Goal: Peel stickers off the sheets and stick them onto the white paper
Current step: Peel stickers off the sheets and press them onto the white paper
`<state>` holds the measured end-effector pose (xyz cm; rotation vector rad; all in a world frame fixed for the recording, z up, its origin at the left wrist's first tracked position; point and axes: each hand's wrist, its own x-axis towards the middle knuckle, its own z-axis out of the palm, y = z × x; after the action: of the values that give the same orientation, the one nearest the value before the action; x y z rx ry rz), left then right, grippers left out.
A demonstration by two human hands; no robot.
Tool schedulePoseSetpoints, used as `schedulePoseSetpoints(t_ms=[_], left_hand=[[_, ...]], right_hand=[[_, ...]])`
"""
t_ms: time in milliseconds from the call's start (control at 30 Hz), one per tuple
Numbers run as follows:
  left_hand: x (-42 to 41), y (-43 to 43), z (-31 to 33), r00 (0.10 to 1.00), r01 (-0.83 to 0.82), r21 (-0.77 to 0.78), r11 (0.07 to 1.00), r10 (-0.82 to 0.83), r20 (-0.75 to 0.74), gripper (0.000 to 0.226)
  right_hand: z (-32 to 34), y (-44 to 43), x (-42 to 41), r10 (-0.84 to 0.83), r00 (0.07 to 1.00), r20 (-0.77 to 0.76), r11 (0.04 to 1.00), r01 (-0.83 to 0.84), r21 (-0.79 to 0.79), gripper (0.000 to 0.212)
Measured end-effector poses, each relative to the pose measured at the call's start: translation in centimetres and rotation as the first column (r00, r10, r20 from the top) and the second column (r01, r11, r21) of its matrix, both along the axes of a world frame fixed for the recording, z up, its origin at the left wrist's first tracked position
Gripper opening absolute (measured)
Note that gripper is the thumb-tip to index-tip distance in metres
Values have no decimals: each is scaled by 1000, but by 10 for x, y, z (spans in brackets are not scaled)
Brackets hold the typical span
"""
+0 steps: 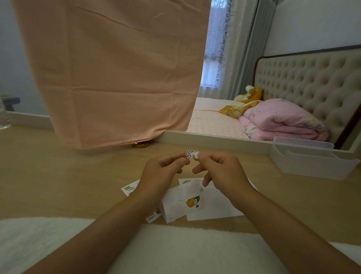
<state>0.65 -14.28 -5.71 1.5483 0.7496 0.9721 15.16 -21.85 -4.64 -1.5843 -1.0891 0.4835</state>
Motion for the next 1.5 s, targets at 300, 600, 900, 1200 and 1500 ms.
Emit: schedulePoseSetpoints(t_ms=[300,600,900,1200,1500], left_hand=[[3,0,-3,995,45,153,987,-30,-97,26],[6,-3,-4,983,53,184,982,-18,-184,31],[12,4,-5,953,91,-132,987,-125,-277,34],[-2,10,-2,612,458,507,730,154,-776,64],[20,26,7,589,532,744,405,454,-669,45]], right_hand=[[5,0,18,-8,971,237,999,-4,50,10],[2,-2,23,-50,871,488,998,31,47,7],[-7,-1,25,-110,748,654,993,113,37,9],[-6,-3,59,90,976,200,964,-35,-262,8],[-20,0,71,188,971,148,902,-111,-417,7]])
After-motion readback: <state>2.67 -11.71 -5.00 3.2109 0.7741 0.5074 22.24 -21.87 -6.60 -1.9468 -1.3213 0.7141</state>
